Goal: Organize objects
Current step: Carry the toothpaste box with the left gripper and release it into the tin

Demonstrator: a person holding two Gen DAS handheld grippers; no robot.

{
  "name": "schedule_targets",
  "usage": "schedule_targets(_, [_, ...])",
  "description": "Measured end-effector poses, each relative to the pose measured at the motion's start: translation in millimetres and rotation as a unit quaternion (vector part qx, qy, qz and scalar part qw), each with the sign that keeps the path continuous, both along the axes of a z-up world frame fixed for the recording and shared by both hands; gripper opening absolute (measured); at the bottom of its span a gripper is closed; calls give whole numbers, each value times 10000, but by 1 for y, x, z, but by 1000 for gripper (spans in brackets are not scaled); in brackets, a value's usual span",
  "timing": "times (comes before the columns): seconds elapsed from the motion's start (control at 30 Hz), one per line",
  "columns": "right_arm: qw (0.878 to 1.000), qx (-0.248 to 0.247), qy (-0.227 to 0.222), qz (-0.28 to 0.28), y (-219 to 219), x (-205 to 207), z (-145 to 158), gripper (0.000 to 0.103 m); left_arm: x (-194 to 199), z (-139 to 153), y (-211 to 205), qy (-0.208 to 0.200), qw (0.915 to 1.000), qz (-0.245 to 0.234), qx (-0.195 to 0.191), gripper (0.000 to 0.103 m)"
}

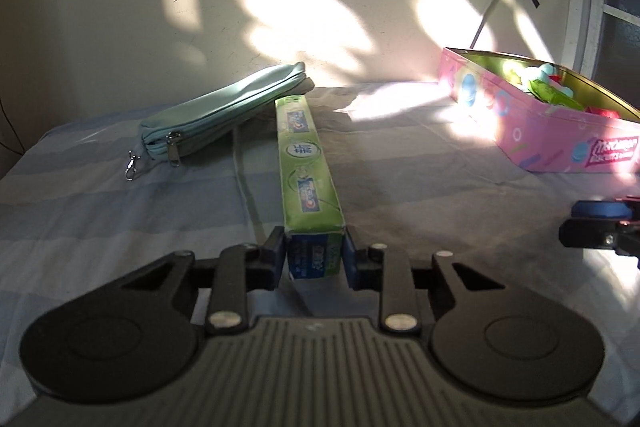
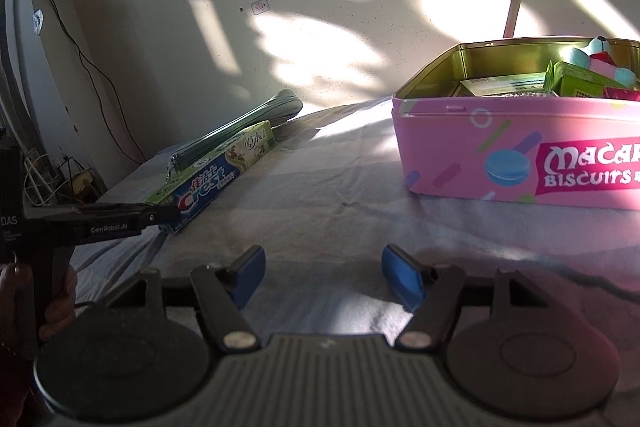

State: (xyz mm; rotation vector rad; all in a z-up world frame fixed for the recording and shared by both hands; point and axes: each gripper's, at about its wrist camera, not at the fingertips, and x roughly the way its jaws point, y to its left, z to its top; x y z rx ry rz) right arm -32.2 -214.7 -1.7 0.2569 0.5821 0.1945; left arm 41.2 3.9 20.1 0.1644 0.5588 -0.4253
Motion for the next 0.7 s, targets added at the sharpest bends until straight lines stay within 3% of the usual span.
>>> schedule_targets(0.13, [9998,141,-86,65,5,1,7,67,-27,-2,-25,185,9974,-657,-245,34])
schedule_targets(0.23, [9994,188,-281,-32,3,-4,16,67,-46,4,-43,317,9826,-1713,-638,36])
schedule_targets(0.3, [9990,80,-417,-161,0,-10,21,67,-50,11,-43,310,9737,-2061,-919,59])
schedule_targets(0.33, [9987,63,-459,-219,-2,-13,23,67,-49,17,-39,286,9705,-2130,-1090,62])
schedule_targets(0.4, [9979,190,-549,-286,-8,-19,25,68,-42,27,-29,267,9694,-2053,-1317,67])
schedule_targets(0.47, [9976,316,-578,-193,-11,-21,28,73,-30,34,-20,103,9795,-1517,-1323,75])
schedule_targets(0.53, [9976,143,-674,-91,-5,-21,31,73,-14,38,-10,37,9873,-1008,-1227,75])
schedule_targets(0.7, [9973,-207,-558,441,26,-8,32,73,13,40,22,245,9898,-105,-1398,75])
